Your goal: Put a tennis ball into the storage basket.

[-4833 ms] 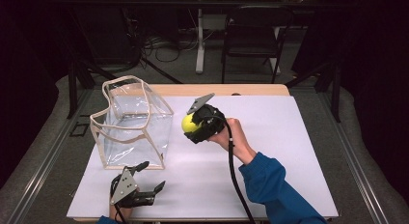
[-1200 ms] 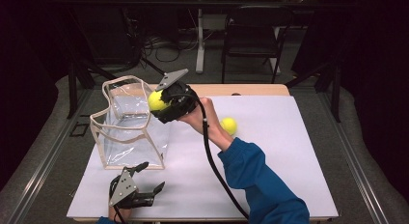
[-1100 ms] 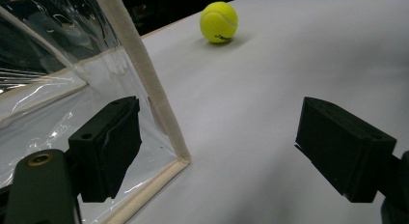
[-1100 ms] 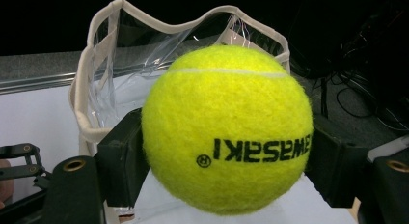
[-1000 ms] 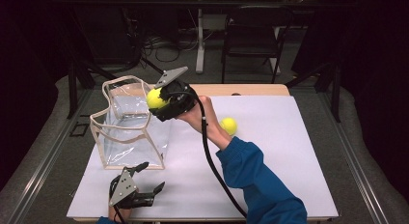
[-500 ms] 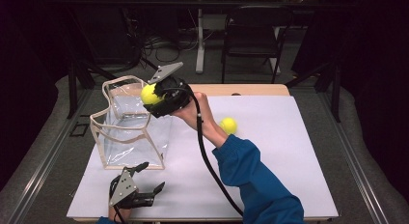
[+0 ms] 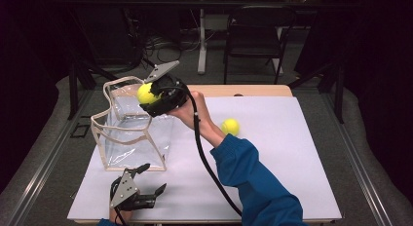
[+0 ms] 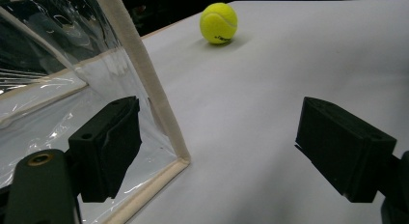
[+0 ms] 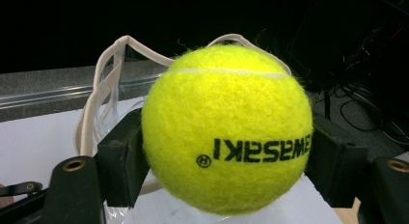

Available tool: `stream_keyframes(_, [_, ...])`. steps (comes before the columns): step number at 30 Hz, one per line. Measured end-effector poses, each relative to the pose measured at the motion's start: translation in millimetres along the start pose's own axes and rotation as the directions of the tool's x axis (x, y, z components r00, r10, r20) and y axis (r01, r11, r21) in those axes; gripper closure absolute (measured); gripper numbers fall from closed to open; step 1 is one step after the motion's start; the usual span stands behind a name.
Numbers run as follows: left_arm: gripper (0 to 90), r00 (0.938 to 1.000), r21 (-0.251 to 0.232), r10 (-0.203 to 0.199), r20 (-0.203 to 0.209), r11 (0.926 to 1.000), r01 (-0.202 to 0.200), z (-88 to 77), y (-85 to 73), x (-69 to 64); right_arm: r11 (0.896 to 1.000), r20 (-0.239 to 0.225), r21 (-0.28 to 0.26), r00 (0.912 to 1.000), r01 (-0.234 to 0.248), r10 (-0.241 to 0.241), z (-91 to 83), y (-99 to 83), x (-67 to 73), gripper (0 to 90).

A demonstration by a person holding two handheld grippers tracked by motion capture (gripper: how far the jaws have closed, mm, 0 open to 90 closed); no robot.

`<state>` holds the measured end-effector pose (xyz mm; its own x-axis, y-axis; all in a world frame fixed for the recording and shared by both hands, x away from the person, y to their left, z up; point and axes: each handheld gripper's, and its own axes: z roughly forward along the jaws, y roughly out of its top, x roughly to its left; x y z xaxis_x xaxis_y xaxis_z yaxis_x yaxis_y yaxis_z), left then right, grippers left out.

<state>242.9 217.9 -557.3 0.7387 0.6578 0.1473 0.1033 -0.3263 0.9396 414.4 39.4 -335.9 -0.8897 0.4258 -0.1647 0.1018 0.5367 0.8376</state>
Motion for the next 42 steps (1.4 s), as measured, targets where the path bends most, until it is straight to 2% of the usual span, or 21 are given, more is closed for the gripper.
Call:
stream_keyframes(14, [16.0,1.0000,0.001,-0.002,0.003,1.0000,0.002,-0.5,-0.3,0.8,1.000,-0.010,0.005,0.9997,0.023,-0.023,10.3,7.7,7.0,25.6])
stream_keyframes(30, [16.0,1.0000,0.004,0.003,0.004,1.0000,-0.003,-0.6,-0.2,0.8,1.000,-0.030,-0.003,0.9994,0.014,-0.014,20.5,7.8,14.0,25.5])
stream_keyframes(42, [16.0,1.0000,0.002,0.003,0.007,1.0000,-0.003,-0.4,-0.1,0.3,1.000,-0.049,0.016,0.9988,0.010,-0.009,31.4,5.1,20.2,25.4])
